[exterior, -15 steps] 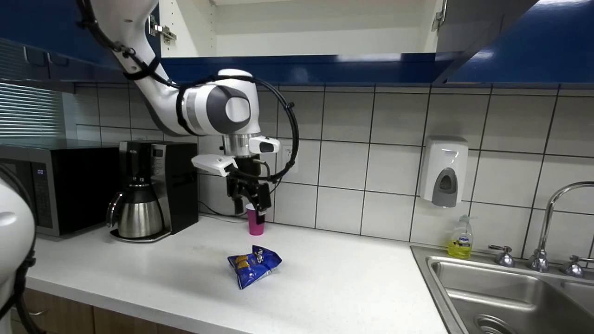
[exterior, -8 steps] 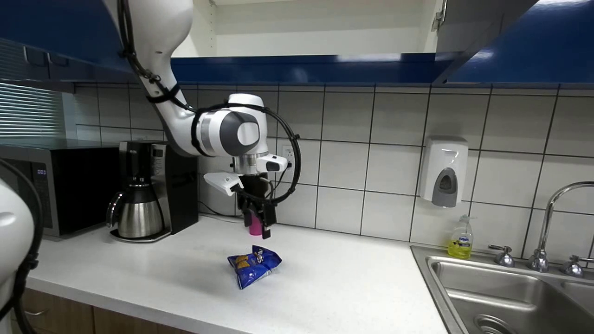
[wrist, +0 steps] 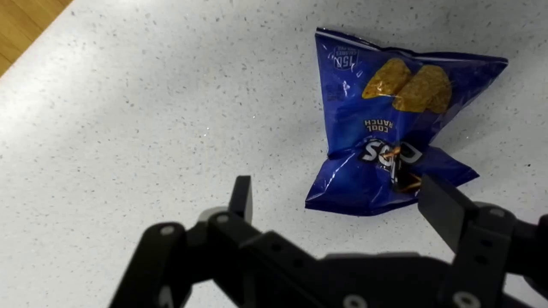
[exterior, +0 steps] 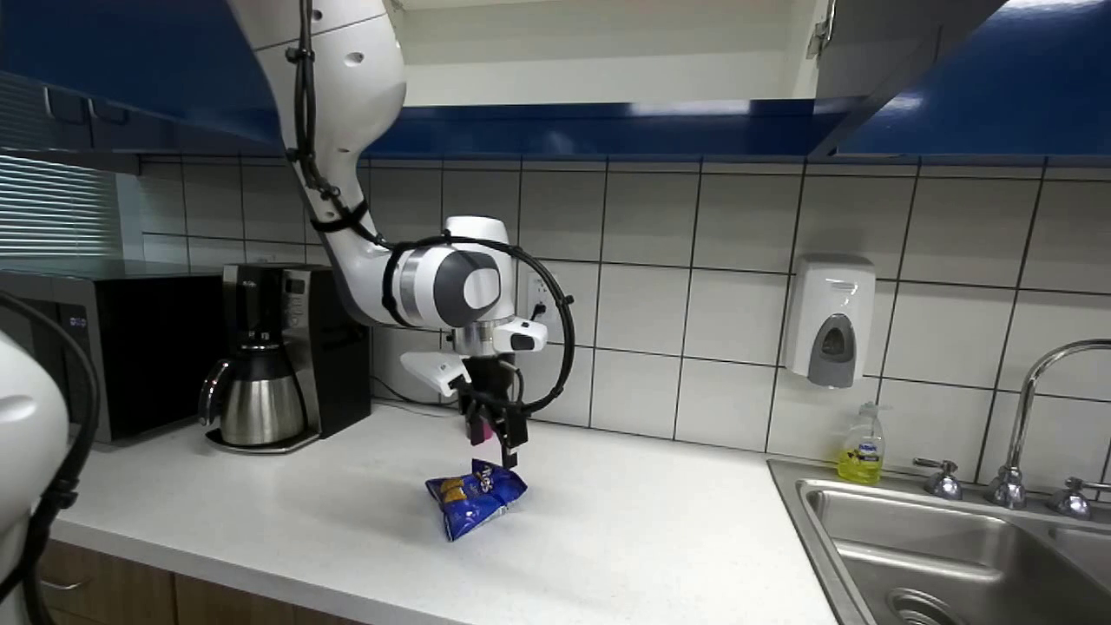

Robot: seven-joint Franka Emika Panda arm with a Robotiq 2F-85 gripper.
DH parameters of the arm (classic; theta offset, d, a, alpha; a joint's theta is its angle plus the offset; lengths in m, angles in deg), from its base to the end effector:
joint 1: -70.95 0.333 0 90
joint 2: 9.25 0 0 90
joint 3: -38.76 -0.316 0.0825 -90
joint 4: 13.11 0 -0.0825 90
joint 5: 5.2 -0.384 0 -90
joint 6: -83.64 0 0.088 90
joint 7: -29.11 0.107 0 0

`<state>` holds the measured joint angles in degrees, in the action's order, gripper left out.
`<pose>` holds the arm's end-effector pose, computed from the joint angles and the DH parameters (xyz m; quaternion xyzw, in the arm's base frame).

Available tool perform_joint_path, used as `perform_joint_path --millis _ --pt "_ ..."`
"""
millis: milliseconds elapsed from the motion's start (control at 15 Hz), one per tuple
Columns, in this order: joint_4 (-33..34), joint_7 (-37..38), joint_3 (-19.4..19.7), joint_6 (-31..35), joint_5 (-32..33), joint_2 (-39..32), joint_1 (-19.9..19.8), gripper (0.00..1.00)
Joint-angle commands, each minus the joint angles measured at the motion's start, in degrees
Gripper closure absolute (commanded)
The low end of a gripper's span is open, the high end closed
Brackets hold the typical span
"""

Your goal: Put the small snack in the cabinet

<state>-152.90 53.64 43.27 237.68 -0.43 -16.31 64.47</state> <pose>0.4917 -0.0931 0.2650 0.9607 -0.2691 0.0652 0.0178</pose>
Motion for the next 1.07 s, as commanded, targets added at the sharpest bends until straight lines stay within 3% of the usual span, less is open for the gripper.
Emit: perform_joint_path --millis 0,1000 --pt "2.69 1.35 1.08 1.42 -1.27 -4.08 2.19 0.00" --pt "7.02 1.38 2.93 4.04 -3.15 -12.02 8.19 0.00"
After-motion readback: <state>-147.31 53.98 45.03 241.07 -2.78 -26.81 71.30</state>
